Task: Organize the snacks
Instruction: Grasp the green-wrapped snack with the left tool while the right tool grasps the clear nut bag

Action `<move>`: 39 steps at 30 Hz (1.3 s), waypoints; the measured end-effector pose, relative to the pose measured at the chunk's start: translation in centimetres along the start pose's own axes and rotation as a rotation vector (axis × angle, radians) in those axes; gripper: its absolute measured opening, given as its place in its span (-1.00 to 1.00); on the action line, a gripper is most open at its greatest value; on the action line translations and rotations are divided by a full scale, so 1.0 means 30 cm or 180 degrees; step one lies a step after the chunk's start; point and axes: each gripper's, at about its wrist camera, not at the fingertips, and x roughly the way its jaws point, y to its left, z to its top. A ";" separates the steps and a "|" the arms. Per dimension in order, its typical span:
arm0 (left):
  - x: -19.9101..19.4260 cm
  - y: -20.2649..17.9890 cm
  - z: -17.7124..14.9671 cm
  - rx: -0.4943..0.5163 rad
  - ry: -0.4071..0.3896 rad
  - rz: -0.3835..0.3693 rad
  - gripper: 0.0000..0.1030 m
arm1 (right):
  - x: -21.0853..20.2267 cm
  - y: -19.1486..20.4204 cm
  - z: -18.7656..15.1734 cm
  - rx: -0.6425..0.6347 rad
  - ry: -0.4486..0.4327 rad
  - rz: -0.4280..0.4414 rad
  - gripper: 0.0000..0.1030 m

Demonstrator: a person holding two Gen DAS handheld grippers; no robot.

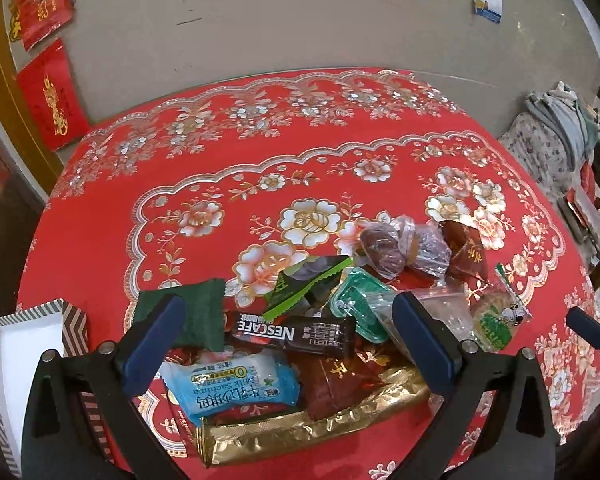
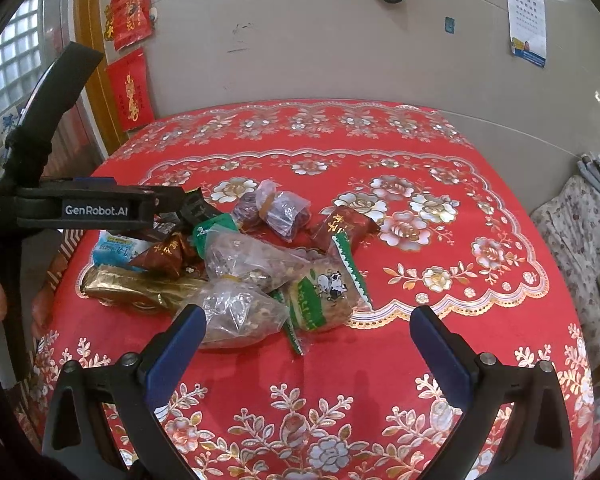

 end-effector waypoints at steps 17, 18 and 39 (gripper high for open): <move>-0.015 0.070 0.006 -0.0195 -0.0179 -0.0482 1.00 | 0.009 -0.007 0.004 0.0009 0.0013 0.0006 0.99; -0.009 0.065 0.011 -0.0171 -0.0113 -0.0483 1.00 | 0.011 -0.007 0.005 0.0006 0.0017 0.0008 0.99; 0.172 0.035 0.056 0.0172 0.0469 -0.0356 1.00 | 0.110 -0.009 0.104 0.0123 0.0290 0.0327 0.99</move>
